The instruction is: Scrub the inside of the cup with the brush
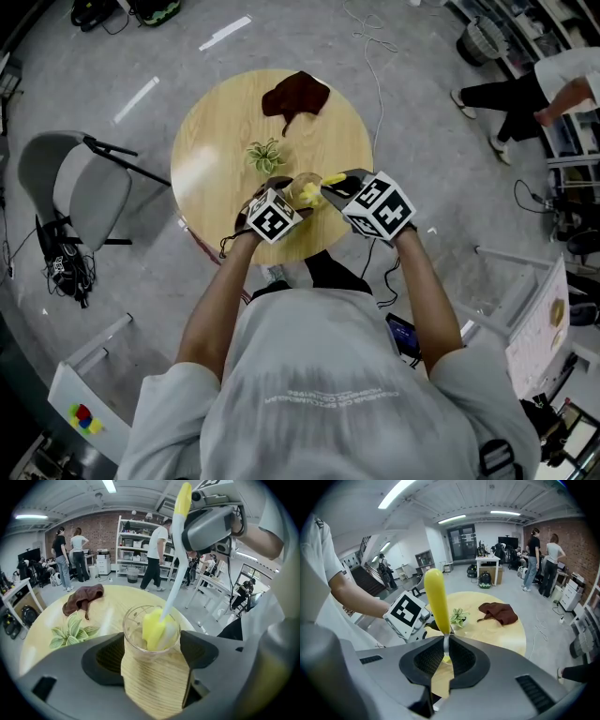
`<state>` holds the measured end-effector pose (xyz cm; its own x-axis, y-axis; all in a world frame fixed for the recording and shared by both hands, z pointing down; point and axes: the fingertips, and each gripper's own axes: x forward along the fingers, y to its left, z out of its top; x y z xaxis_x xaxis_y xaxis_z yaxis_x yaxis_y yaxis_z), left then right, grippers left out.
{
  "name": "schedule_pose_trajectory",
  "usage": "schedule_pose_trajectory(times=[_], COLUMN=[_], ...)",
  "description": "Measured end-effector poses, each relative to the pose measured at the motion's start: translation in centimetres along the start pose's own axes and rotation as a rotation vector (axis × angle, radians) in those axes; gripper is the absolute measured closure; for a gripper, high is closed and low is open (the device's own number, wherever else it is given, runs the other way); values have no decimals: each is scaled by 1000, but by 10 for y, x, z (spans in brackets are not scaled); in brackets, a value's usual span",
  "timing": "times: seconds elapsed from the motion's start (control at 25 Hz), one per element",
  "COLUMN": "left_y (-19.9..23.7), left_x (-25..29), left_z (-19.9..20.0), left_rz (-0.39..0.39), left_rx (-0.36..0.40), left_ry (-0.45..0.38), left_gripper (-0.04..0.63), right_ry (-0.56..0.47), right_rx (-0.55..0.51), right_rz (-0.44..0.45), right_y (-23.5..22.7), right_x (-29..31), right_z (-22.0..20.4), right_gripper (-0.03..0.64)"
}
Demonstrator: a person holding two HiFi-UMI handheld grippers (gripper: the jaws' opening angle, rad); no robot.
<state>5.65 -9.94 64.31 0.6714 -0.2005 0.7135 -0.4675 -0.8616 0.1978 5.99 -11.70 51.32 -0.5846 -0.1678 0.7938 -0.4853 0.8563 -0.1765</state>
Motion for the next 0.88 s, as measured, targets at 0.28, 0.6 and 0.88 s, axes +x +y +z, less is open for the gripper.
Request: schedule_pose_trajectory(times=[0.28, 0.6, 0.88], left_y=[0, -2, -1], left_x=[0, -2, -6], left_z=[0, 1, 5], left_rz=[-1, 5, 26], left_rx=[-3, -1, 31], left_ry=[3, 8, -4], left_gripper=[210, 212, 211], right_ry=[22, 45, 40], right_rx=[-32, -162, -195], right_rz=[-26, -100, -68], right_y=[0, 2, 11], right_x=[4, -13, -29], right_z=[-4, 10, 31], right_gripper=[558, 558, 558])
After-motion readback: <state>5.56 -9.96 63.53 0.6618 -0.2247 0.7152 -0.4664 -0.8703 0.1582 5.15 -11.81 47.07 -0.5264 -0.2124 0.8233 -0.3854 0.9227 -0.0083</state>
